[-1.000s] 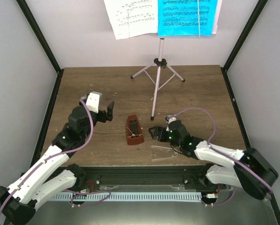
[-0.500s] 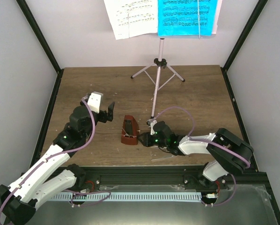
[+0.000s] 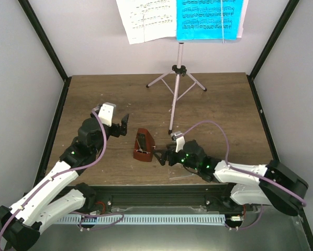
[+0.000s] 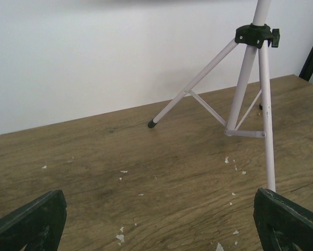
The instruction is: Pack up the instrument practice props
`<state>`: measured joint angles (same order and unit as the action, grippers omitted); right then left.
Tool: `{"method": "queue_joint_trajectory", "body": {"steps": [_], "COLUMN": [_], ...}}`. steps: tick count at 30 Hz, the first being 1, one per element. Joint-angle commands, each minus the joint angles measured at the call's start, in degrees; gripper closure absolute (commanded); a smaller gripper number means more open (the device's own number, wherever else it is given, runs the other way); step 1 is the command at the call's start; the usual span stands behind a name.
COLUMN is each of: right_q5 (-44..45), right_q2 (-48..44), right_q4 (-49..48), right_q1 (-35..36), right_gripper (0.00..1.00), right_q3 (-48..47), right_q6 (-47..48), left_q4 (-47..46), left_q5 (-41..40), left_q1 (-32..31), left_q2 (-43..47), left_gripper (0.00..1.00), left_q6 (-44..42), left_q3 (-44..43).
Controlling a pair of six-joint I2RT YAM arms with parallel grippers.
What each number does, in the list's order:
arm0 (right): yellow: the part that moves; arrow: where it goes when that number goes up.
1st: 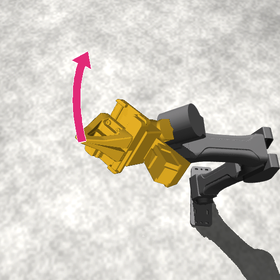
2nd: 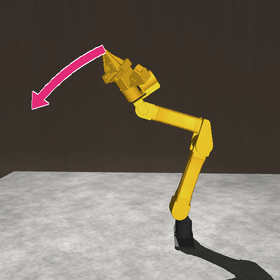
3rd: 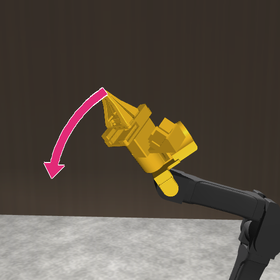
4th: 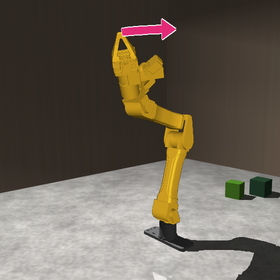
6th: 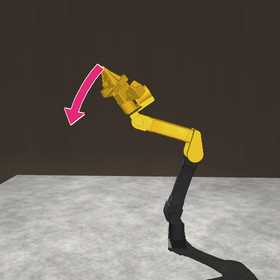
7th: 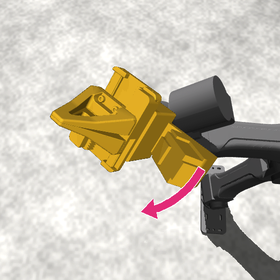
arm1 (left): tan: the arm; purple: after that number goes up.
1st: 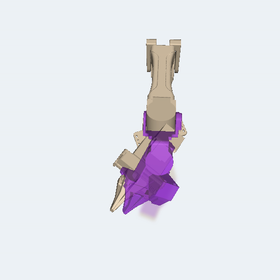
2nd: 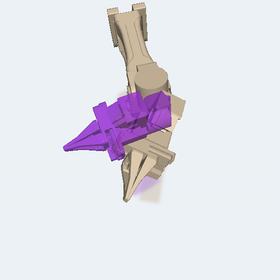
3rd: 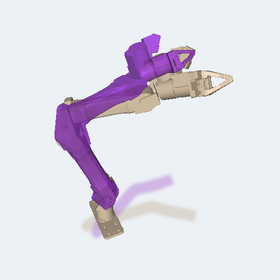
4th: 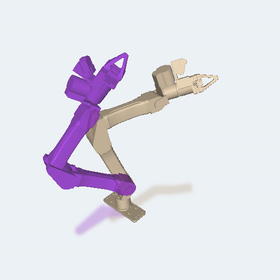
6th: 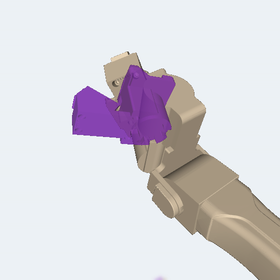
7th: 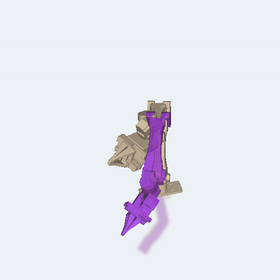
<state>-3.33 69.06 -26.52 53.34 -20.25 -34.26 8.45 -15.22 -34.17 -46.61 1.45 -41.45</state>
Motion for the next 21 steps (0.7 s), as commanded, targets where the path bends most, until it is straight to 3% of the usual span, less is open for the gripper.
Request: {"method": "queue_joint_trajectory", "body": {"steps": [1,6,15,21], "right_q5": [-1.5,-5.1,-5.2,-4.5], "right_q2": [-3.3,0.1,14.4,19.5], "right_q4": [-7.4,-17.0,-22.3,-21.5], "right_q1": [0.2,0.2,0.2,0.2], "right_gripper": [0.00,0.00,0.00,0.00], "right_q3": [-0.4,-2.6,-11.6,-15.0], "right_q6": [12.5,21.9,32.0,34.0], "left_q4": [-1.9,-1.8,-1.8,-1.8], "left_q5": [-0.5,-0.4,-0.3,-0.5], "left_q1": [-0.3,-0.4,-0.3,-0.4], "left_q2": [-0.2,-0.6,-0.7,-0.6], "left_gripper": [0.02,0.02,0.02,0.02], "left_q6": [-0.5,-0.4,-0.7,-1.0], "left_q3": [0.5,0.5,0.4,0.4]}}
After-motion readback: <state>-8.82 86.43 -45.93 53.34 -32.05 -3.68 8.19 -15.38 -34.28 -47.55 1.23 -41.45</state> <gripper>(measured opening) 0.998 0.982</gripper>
